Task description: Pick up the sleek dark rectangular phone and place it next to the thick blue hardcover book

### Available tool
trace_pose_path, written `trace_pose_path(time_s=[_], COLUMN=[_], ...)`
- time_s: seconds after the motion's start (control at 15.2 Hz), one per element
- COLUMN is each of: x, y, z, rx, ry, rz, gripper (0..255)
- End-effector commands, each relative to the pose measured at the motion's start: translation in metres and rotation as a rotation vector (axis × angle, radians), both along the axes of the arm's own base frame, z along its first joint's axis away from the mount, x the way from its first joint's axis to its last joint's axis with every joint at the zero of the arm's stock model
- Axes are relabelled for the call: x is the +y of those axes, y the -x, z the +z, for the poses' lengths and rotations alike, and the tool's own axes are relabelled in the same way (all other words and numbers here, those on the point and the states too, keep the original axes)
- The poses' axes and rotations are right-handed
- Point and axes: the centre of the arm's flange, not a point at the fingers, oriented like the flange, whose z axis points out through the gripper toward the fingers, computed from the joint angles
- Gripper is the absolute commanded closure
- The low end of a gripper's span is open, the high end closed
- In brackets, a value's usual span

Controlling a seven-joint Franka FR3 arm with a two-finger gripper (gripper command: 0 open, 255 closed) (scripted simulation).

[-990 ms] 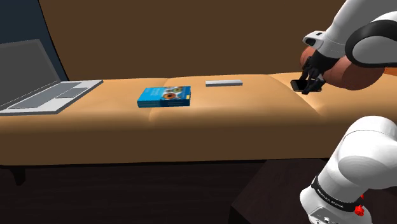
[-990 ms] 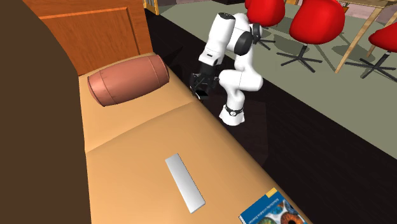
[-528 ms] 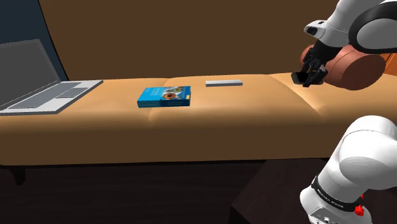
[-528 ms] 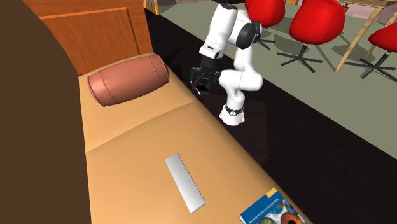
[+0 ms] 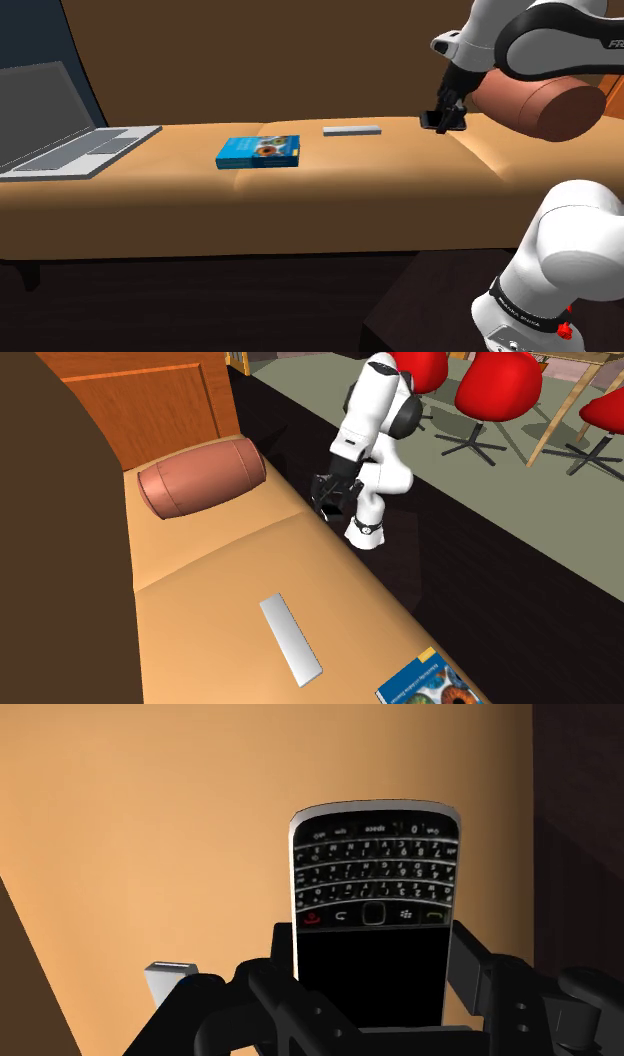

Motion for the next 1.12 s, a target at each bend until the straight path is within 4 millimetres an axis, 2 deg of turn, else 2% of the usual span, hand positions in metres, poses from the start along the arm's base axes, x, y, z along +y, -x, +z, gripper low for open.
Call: trace_pose_path(time_s=[0.0, 1.06], x=[0.019, 0.148], y=[-0.023, -0.19], z=[-0.002, 0.0], rx=[-0.001, -0.001], ry=[-0.001, -0.001], rz=[0.0, 0.0], gripper=[255, 255])
